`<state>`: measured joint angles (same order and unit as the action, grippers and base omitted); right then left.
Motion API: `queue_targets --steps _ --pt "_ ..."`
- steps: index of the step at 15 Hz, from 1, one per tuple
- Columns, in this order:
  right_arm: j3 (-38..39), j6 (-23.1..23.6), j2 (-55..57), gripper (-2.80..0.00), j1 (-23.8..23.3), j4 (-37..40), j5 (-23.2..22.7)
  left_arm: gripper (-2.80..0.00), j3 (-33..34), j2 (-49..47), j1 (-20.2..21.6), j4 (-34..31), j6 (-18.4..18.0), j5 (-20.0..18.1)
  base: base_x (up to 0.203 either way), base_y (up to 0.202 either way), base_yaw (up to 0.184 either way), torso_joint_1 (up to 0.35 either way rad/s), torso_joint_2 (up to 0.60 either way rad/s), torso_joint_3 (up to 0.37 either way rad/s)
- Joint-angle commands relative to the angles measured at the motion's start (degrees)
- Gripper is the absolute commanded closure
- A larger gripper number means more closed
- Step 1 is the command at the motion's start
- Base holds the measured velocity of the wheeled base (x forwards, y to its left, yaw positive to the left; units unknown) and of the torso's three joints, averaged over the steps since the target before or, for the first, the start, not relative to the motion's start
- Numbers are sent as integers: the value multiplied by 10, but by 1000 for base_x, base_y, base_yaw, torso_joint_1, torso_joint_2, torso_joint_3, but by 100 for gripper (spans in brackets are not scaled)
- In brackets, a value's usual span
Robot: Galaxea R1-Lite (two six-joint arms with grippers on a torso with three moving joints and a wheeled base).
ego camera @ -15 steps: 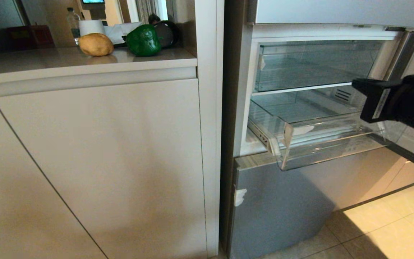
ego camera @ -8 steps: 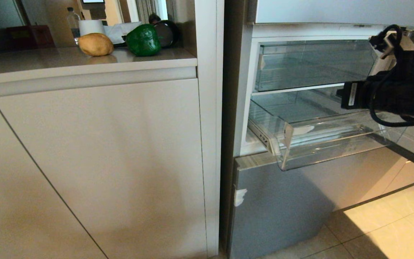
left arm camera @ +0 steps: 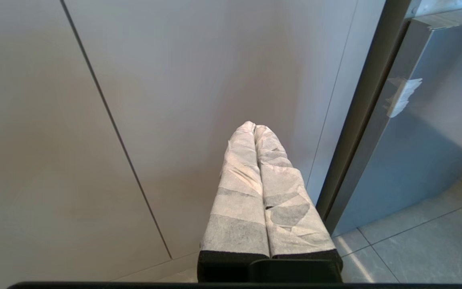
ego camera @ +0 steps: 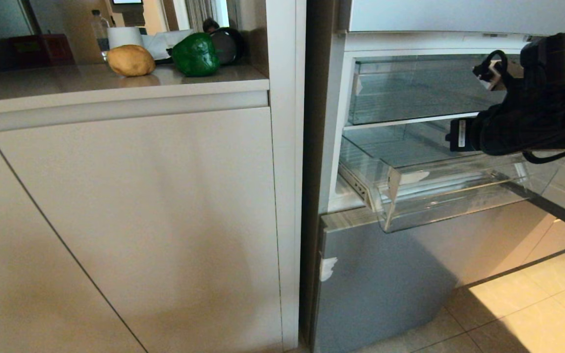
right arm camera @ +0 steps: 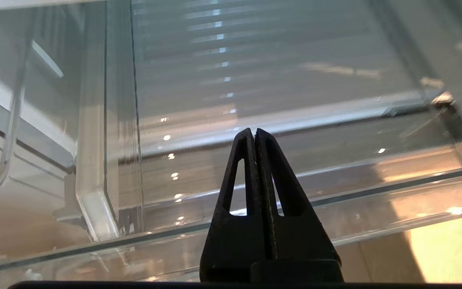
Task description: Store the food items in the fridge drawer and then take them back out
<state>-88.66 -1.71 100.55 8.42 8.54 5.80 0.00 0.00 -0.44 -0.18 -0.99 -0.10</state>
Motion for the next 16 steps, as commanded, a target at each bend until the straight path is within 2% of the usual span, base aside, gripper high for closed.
queue_targets --steps 1,4,8,13,16 --pt "-20 -4 24 0 0 9 0 0 0 -1 0 0 -1 0 0 0 0 0 0 0" --pt "-21 -4 35 0 0 22 0 0 0 -1 0 0 0 0 0 0 0 0 0 0" --pt "-22 -5 12 0 1 95 1 0 0 -1 0 0 0 0 0 0 0 0 0 0" --pt "-12 -5 -45 0 2 180 0 0 0 -1 0 0 0 0 0 0 0 0 0 0" --pt "20 -4 -94 0 2 202 0 0 0 -1 0 0 0 0 0 0 0 0 0 0"
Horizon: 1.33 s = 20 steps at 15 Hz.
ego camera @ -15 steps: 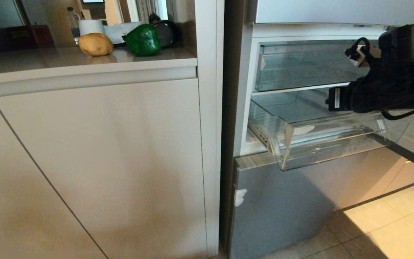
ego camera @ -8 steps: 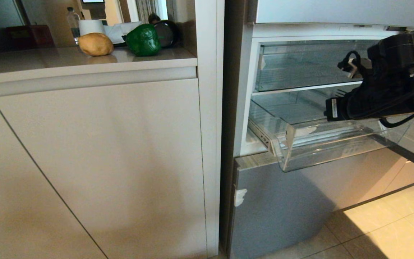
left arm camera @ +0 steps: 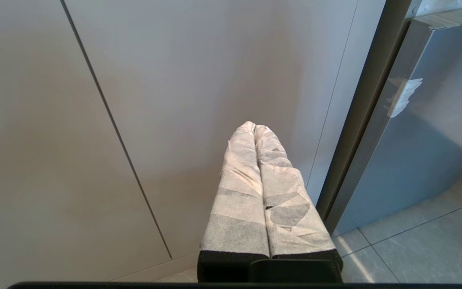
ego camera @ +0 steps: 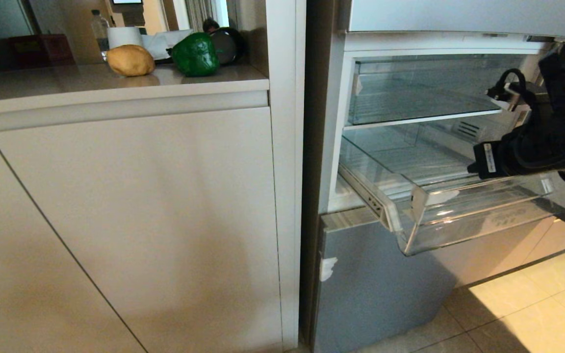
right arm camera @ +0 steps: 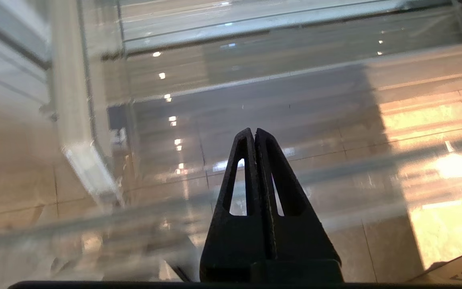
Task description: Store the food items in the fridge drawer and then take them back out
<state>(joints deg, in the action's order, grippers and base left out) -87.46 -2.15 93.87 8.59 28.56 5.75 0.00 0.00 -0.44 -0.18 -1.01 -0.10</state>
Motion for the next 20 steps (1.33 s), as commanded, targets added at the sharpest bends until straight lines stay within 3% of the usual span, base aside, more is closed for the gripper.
queue_targets --steps 1,3,5,14,20 --pt "23 1 -45 0 2 4 1 0 0 -1 0 0 0 0 0 0 0 0 0 0" --pt "44 4 -78 0 4 17 -1 0 0 -1 0 0 0 0 0 0 0 0 0 0" --pt "51 5 -96 0 5 17 -31 0 0 -1 0 0 0 0 0 0 0 0 0 0" --pt "52 -2 -2 0 -10 -35 -31 0 0 -1 0 0 0 0 0 0 0 0 0 0" --pt "107 3 -84 0 -9 -32 -31 0 0 -1 0 0 0 0 0 0 0 0 0 0"
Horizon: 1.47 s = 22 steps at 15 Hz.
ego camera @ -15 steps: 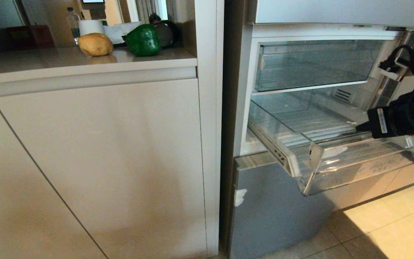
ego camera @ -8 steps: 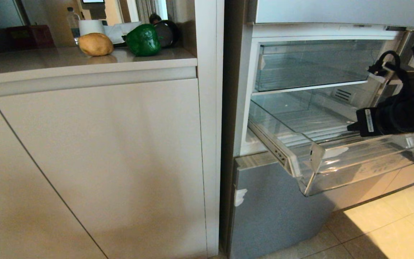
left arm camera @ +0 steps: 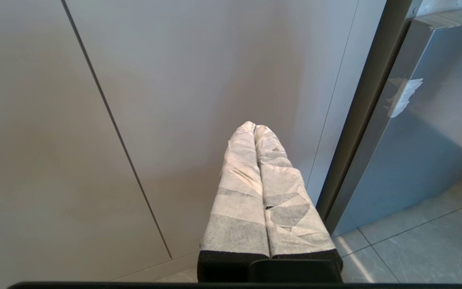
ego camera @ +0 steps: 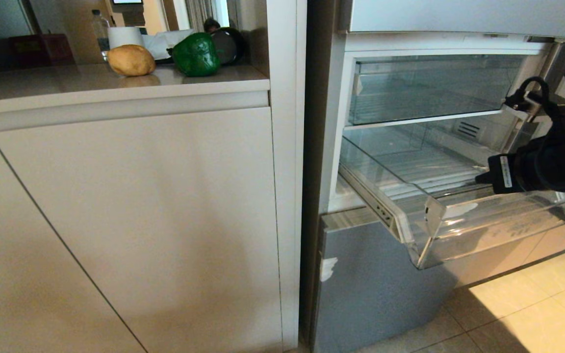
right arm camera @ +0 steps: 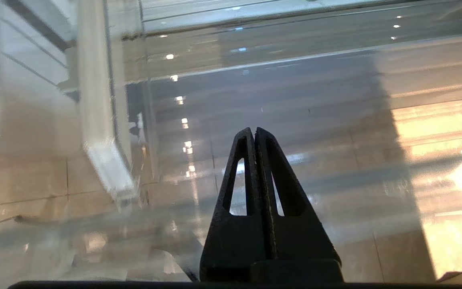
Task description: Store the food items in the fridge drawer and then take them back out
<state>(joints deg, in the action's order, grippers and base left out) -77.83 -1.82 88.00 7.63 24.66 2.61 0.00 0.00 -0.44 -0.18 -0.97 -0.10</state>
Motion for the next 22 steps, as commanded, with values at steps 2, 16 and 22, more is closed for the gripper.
queue_targets --steps 2,16,22 --pt "12 1 -27 0 1 3 -1 0 0 -1 0 0 -1 0 0 0 0 0 0 0" --pt "325 21 -515 0 5 -131 75 0 0 -1 0 0 0 0 0 0 0 0 0 0" --pt "593 70 -728 0 -38 -131 151 0 0 -1 0 0 -1 0 0 0 0 0 0 0"
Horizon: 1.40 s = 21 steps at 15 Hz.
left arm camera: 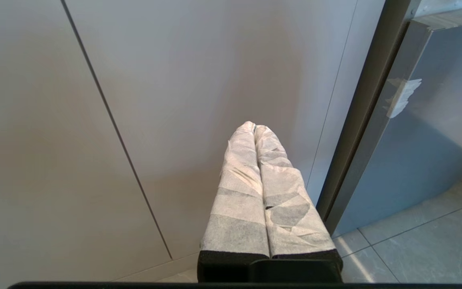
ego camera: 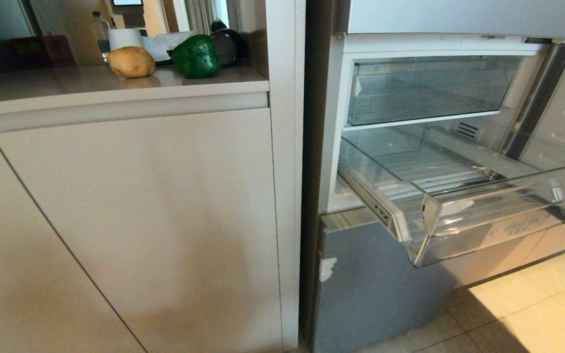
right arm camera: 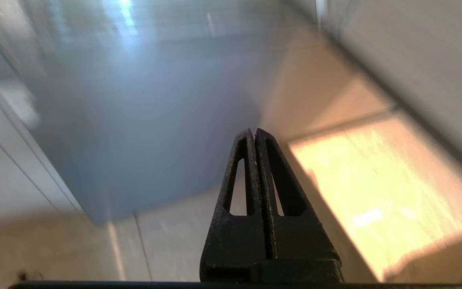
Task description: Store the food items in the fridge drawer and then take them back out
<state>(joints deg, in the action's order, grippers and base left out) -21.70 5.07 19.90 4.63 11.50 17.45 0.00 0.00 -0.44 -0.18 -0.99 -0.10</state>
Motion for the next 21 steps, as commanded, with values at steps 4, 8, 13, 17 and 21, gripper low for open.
queue_targets --steps 4,8,13,17,21 --pt "186 -4 -168 0 -39 -95 -112 0 0 -1 0 0 0 0 0 0 0 0 0 0" --pt "235 -30 -199 0 -48 -163 -183 0 0 -1 0 1 10 0 0 0 0 0 0 0" --pt "235 -30 -199 0 -48 -163 -175 0 0 -1 0 1 10 0 0 0 0 0 0 0" --pt "235 -30 -199 0 -48 -162 -175 0 0 -1 0 1 10 0 0 0 0 90 -226 -143" --pt "235 -29 -199 0 -48 -162 -175 0 0 -1 0 1 10 0 0 0 0 209 -507 -298"
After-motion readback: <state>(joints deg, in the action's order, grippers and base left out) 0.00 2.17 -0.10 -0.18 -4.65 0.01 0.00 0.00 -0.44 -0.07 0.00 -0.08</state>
